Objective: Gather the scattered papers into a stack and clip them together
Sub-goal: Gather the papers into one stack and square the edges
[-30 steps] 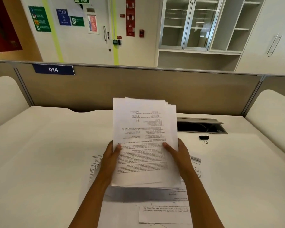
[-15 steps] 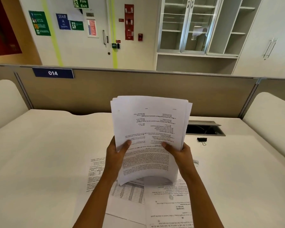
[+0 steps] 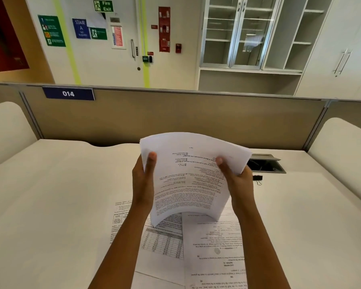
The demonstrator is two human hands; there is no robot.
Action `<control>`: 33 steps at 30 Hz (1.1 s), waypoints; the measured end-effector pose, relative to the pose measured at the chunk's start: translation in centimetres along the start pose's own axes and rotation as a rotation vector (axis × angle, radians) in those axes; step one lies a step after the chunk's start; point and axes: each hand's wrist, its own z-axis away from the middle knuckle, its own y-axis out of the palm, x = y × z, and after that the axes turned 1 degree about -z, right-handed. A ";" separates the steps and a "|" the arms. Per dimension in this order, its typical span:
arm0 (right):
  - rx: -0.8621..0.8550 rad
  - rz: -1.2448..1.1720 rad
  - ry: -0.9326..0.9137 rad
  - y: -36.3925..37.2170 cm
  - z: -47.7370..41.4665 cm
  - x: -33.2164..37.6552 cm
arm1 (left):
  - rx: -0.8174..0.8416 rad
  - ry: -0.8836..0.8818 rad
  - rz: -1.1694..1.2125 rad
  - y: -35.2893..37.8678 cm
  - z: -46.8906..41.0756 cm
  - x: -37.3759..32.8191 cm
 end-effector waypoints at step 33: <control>0.093 0.175 0.163 -1.9 -0.4 -6.1 | 0.119 -0.208 -0.083 -0.8 -0.6 4.1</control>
